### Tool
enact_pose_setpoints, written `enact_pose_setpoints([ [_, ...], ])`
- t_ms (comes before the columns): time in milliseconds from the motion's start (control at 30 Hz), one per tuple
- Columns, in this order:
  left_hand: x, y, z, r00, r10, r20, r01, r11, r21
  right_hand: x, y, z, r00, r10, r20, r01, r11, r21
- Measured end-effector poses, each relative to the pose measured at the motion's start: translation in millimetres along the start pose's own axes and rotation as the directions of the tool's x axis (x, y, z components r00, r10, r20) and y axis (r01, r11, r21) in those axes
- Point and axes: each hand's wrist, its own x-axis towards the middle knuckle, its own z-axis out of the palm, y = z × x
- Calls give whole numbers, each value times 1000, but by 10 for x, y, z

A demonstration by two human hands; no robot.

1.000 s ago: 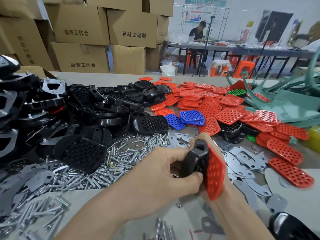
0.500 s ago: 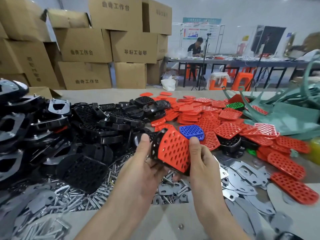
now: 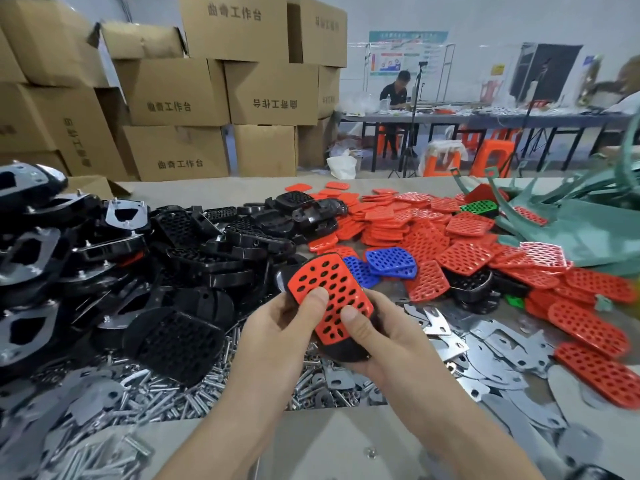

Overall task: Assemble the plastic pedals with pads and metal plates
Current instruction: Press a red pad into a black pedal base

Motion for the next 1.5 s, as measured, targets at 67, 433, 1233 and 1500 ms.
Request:
enact_pose_setpoints([
  [67, 16, -15, -12, 1000, -13, 6, 13, 1000, -1, 7, -17, -22, 1000, -1, 30, 1, 1000, 19],
  [433, 28, -72, -5, 990, -87, 112, 83, 996, 35, 4, -17, -1, 995, -14, -100, 4, 996, -92],
  [1233, 45, 51, 1, 989, -129, 74, 125, 990, 60, -77, -134, 98, 995, 22, -102, -32, 995, -95],
  [1500, 193, 65, -17, 911, -387, 143, 404, 906, -128, -112, -229, 79, 998, 14, -54, -24, 983, -182],
])
